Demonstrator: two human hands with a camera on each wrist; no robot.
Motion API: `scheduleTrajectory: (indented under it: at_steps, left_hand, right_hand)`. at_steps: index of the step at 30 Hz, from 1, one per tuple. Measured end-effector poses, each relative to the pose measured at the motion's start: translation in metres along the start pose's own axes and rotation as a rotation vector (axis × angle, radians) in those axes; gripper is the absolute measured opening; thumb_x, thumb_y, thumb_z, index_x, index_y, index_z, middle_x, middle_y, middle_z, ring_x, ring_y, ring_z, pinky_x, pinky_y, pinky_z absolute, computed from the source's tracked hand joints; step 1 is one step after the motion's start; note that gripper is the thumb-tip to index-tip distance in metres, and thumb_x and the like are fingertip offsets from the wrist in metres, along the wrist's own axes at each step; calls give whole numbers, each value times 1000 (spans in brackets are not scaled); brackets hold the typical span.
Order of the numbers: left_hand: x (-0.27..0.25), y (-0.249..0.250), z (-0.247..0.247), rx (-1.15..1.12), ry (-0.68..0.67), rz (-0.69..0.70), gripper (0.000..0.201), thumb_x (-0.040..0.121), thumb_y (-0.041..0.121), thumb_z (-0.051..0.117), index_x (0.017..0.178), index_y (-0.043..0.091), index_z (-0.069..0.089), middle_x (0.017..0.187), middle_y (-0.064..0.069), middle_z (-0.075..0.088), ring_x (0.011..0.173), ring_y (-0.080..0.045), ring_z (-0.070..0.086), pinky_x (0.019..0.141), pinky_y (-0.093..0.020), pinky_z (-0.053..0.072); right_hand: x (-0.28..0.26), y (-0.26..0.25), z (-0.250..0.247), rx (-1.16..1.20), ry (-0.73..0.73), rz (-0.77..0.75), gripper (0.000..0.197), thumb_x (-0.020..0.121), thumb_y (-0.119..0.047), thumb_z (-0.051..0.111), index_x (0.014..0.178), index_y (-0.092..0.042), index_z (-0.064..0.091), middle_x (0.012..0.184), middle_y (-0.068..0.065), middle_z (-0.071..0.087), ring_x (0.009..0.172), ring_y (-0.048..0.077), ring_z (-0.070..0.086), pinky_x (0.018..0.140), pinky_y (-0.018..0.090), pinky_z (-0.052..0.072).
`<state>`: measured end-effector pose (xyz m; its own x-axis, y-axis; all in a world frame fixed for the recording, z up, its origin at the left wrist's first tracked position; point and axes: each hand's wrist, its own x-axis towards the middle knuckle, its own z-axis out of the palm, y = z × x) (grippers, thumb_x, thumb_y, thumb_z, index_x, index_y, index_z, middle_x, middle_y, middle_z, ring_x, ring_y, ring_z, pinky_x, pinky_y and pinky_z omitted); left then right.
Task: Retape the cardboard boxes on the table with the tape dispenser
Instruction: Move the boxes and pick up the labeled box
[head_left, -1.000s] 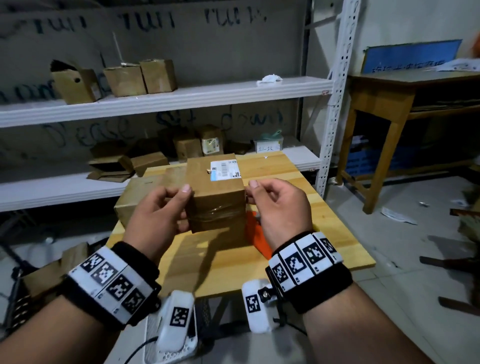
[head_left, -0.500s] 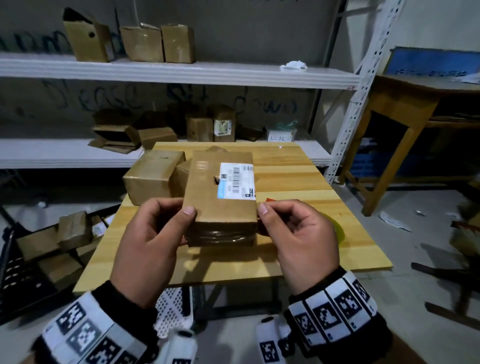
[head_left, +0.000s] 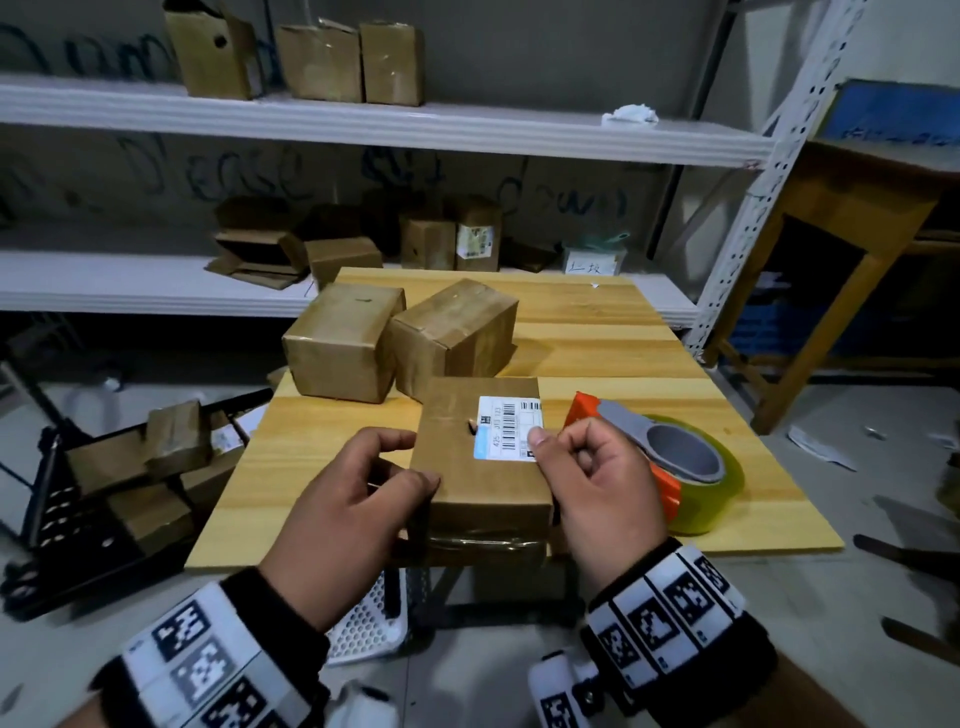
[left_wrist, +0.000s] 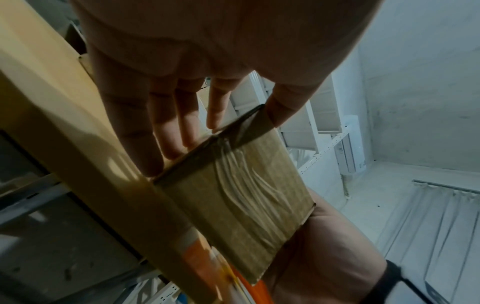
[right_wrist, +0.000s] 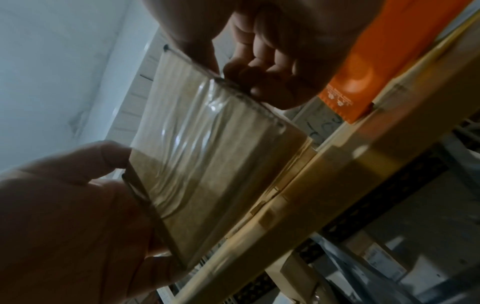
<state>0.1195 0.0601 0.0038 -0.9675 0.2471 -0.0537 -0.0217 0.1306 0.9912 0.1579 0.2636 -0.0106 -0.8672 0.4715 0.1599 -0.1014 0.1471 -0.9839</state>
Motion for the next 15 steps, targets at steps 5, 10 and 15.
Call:
scheduleTrajectory:
  at_steps: [5,10,15]
  left_hand:
    - [6,-7,2,26,5,-28,29,95,19,70,123,27,65,92,-8,71,77,-19,74,69,-46,65]
    - [11,-10,0,59,-28,-32,67,78,44,79,140,35,56,124,2,65,106,-19,70,75,-34,61]
    - [19,-13,1,-89,-121,4,104,57,42,80,154,38,43,150,5,55,132,-16,58,99,-35,54]
  right_hand:
    - [8,8,6,-92,-15,70,15,96,-27,73,93,-19,60,72,19,66,60,26,59,61,43,49]
    - [17,-2,6,-101,-29,176,35,94,-19,76,123,-25,57,101,5,71,89,17,74,81,41,64]
    - [27,-8,19,-46,-104,285,111,57,-62,86,153,-26,42,140,1,63,121,21,67,105,46,56]
